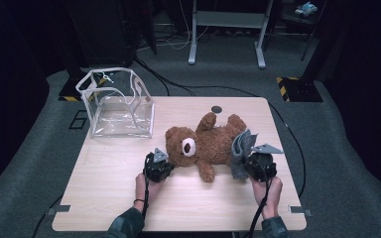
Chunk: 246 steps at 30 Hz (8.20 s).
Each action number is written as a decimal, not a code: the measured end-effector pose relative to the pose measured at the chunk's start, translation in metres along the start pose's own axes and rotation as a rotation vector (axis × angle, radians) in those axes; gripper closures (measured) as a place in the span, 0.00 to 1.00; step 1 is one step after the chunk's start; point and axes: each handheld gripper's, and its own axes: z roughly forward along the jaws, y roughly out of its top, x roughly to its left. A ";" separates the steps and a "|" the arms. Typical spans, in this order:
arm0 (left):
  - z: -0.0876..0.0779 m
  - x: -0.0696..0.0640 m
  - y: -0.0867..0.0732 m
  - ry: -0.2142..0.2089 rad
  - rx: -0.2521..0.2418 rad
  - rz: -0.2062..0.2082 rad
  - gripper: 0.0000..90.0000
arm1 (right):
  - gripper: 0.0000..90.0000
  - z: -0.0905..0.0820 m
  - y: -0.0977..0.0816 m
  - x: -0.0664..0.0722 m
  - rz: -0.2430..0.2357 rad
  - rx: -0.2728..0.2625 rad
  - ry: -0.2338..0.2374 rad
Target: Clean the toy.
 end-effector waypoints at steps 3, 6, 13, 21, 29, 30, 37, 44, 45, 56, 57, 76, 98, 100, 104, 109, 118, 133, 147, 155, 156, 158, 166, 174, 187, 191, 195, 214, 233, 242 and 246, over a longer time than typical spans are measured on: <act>0.000 0.000 0.000 -0.001 0.000 0.000 0.93 | 0.90 0.003 0.016 -0.009 0.008 -0.028 -0.015; 0.000 0.000 0.000 0.001 0.000 0.002 0.93 | 0.90 0.023 0.026 -0.013 0.006 0.002 -0.020; 0.000 0.000 0.000 0.002 0.002 -0.008 0.92 | 0.90 0.070 0.017 -0.019 0.039 0.119 -0.050; 0.000 0.000 0.000 0.006 -0.003 -0.012 0.92 | 0.90 0.070 0.003 -0.033 0.056 0.216 -0.074; 0.000 0.000 0.000 0.006 -0.002 -0.012 0.92 | 0.90 0.062 0.037 -0.018 0.030 0.062 0.005; 0.000 0.000 0.000 0.007 -0.002 -0.012 0.92 | 0.90 0.067 0.038 -0.016 0.032 0.073 0.008; -0.001 0.001 0.000 0.008 0.002 -0.015 0.91 | 0.90 0.080 0.020 -0.022 0.072 0.168 -0.005; -0.001 0.003 -0.001 0.030 -0.006 -0.041 0.65 | 0.90 0.047 0.017 -0.028 0.083 0.083 -0.020; -0.002 0.003 -0.001 0.033 -0.007 -0.042 0.60 | 0.90 0.044 0.016 -0.028 0.078 0.086 -0.020; -0.013 -0.002 -0.007 0.036 -0.040 -0.087 0.31 | 0.90 0.020 -0.003 -0.035 0.092 0.053 -0.009; -0.014 -0.004 -0.007 0.035 -0.045 -0.089 0.30 | 0.90 0.019 -0.005 -0.035 0.093 0.050 -0.009; 0.000 -0.087 0.012 -0.040 -0.058 -0.002 0.19 | 0.90 0.008 -0.026 -0.041 0.122 0.032 0.002; 0.043 -0.114 0.030 0.041 -0.019 -0.011 0.64 | 0.90 0.012 -0.044 -0.045 0.152 0.041 0.013; 0.041 -0.111 0.032 0.026 -0.030 -0.017 0.71 | 0.90 0.012 -0.045 -0.047 0.152 0.040 0.013; 0.033 -0.106 0.038 0.014 -0.061 -0.005 0.76 | 0.90 0.011 -0.048 -0.049 0.161 0.037 0.008; 0.023 -0.098 0.049 -0.010 -0.093 0.005 0.77 | 0.90 0.009 -0.049 -0.050 0.165 0.034 0.005; 0.003 -0.084 0.081 -0.043 -0.130 0.052 0.77 | 0.90 0.003 -0.044 -0.044 0.153 0.017 0.011; -0.011 -0.067 0.096 -0.095 -0.112 0.031 0.77 | 0.90 0.002 0.002 0.009 0.030 -0.056 0.111; -0.018 -0.054 0.101 -0.136 -0.079 0.001 0.76 | 0.90 0.061 0.059 0.068 -0.129 0.042 0.136; -0.019 -0.049 0.099 -0.147 -0.068 -0.009 0.76 | 0.90 0.059 0.059 0.035 -0.053 0.054 -0.002; -0.019 -0.049 0.100 -0.147 -0.070 -0.009 0.76 | 0.90 0.056 0.059 0.034 -0.051 0.049 -0.005; -0.018 -0.050 0.100 -0.150 -0.068 -0.010 0.76 | 0.90 0.047 0.061 0.036 -0.070 0.017 0.023; -0.017 -0.048 0.100 -0.164 -0.060 -0.014 0.76 | 0.90 0.054 0.072 0.086 -0.189 0.016 0.141; -0.017 -0.044 0.098 -0.171 -0.061 -0.024 0.76 | 0.91 0.061 0.077 0.038 -0.067 0.013 0.026; -0.027 -0.031 0.095 -0.135 -0.087 -0.050 0.63 | 0.91 0.043 0.073 0.003 -0.013 -0.035 -0.113; -0.035 -0.019 0.089 -0.098 -0.099 -0.080 0.57 | 0.91 0.044 0.067 0.016 -0.039 -0.029 -0.019; -0.039 -0.011 0.083 -0.076 -0.110 -0.090 0.55 | 0.91 0.052 0.062 0.032 -0.054 -0.020 0.053; -0.051 0.005 0.063 -0.002 -0.125 -0.126 0.41 | 0.91 0.068 0.064 0.051 -0.076 0.013 0.023; -0.043 0.016 0.045 0.009 -0.090 -0.144 0.70 | 0.91 0.007 0.067 0.033 -0.030 -0.104 0.071; -0.046 0.013 0.051 0.029 -0.081 -0.125 0.59 | 0.91 0.006 0.087 0.109 -0.188 -0.095 0.225; -0.045 0.013 0.052 0.044 -0.092 -0.119 0.73 | 0.91 0.034 0.087 0.133 -0.220 -0.023 0.244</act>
